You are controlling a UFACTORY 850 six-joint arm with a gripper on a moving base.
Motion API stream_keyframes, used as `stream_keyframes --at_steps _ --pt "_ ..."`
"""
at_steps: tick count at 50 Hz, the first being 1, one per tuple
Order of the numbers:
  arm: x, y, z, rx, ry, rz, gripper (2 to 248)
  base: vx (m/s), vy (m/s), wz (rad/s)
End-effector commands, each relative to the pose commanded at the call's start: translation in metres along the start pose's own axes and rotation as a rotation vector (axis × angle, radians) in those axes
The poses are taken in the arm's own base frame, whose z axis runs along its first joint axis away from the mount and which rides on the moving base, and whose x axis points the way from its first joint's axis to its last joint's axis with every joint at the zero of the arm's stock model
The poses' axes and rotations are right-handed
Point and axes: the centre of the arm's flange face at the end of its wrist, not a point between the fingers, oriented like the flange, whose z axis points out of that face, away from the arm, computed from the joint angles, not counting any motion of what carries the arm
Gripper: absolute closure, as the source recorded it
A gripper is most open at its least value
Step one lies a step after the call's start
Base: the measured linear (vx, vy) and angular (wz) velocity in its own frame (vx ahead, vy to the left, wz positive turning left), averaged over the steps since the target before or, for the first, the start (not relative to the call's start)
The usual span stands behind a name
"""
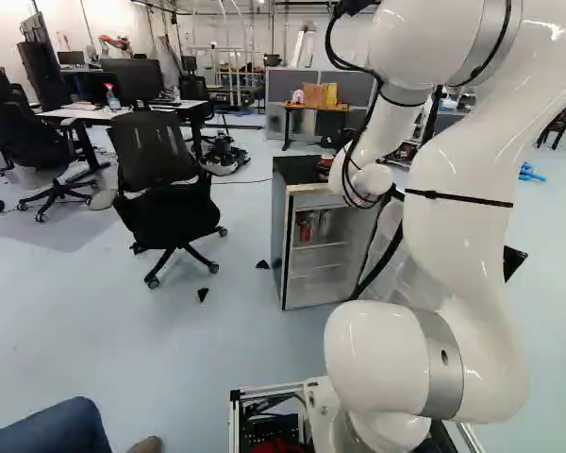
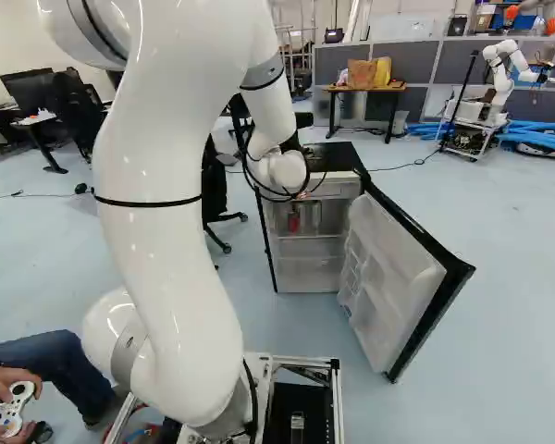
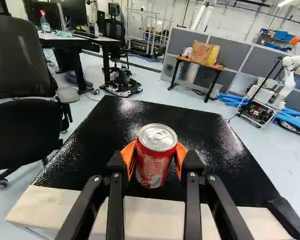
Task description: Grab a drink from the fridge
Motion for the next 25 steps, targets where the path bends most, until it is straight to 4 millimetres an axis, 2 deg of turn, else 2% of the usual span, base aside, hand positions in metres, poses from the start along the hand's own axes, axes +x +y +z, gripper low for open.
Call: stream_keyframes --at_steps 1,5,6,11,12,16,17,25 --pt "0.0 0.0 0.0 0.0 0.0 0.0 120 0.0 0.0 0.0" --pt "0.0 0.0 0.0 0.0 0.0 0.0 120 0.0 0.0 0.0" --pt "0.0 0.0 0.0 0.0 0.0 0.0 85 0.0 0.0 0.0" --pt "0.0 0.0 0.0 0.0 0.0 0.0 85 0.0 0.0 0.0" --pt "0.0 0.0 0.0 0.0 0.0 0.0 48 0.0 0.0 0.0" --pt "0.0 0.0 -0.0002 0.0 0.0 0.0 48 0.0 0.0 0.0" --pt "-0.0001 -0.0001 -0.0005 0.0 0.0 0.0 10 0.0 0.0 0.0" --pt "-0.0013 -0.002 -0.0097 -0.001 -0.006 0.002 3 0.0 0.0 0.0"
